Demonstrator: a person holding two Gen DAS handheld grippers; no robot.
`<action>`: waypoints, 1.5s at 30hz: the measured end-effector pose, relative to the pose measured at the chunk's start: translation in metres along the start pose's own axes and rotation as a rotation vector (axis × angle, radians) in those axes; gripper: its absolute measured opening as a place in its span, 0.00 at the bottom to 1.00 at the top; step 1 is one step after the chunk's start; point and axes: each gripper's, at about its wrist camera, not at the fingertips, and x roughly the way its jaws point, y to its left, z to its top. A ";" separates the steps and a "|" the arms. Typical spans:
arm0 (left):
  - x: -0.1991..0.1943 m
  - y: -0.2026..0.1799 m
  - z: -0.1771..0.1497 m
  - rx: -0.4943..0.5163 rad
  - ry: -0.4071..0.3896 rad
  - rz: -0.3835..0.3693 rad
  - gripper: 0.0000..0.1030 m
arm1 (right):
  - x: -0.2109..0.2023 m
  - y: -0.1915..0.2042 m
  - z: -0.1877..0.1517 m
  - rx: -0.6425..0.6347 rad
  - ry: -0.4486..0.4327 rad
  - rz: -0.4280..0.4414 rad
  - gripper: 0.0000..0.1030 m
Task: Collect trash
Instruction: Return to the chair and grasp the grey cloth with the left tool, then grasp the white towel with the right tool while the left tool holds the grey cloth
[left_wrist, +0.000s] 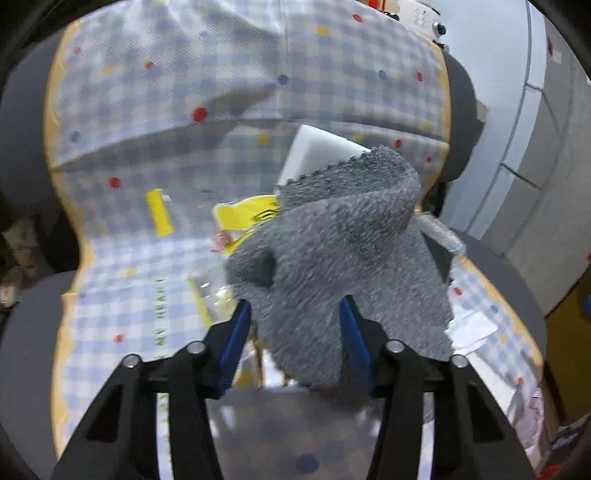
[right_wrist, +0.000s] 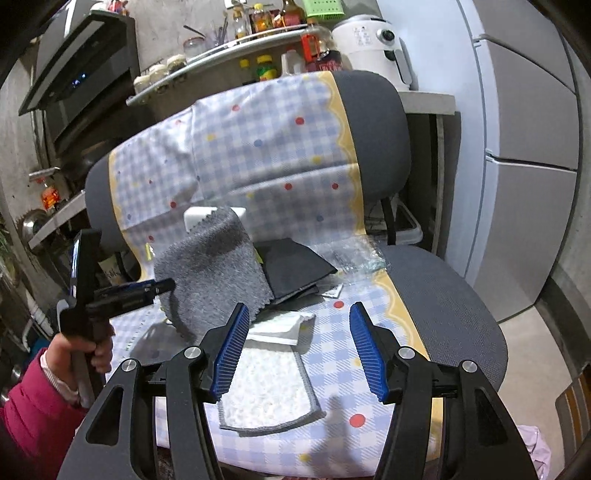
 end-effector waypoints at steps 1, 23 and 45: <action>0.000 0.000 0.001 0.000 0.000 -0.014 0.21 | 0.001 -0.001 -0.001 0.004 0.003 -0.003 0.56; -0.221 -0.012 -0.014 0.007 -0.392 0.164 0.03 | 0.012 0.027 -0.011 -0.068 0.050 0.055 0.60; -0.169 0.089 -0.045 -0.226 -0.312 0.297 0.04 | 0.103 0.144 0.010 -0.255 0.090 0.155 0.59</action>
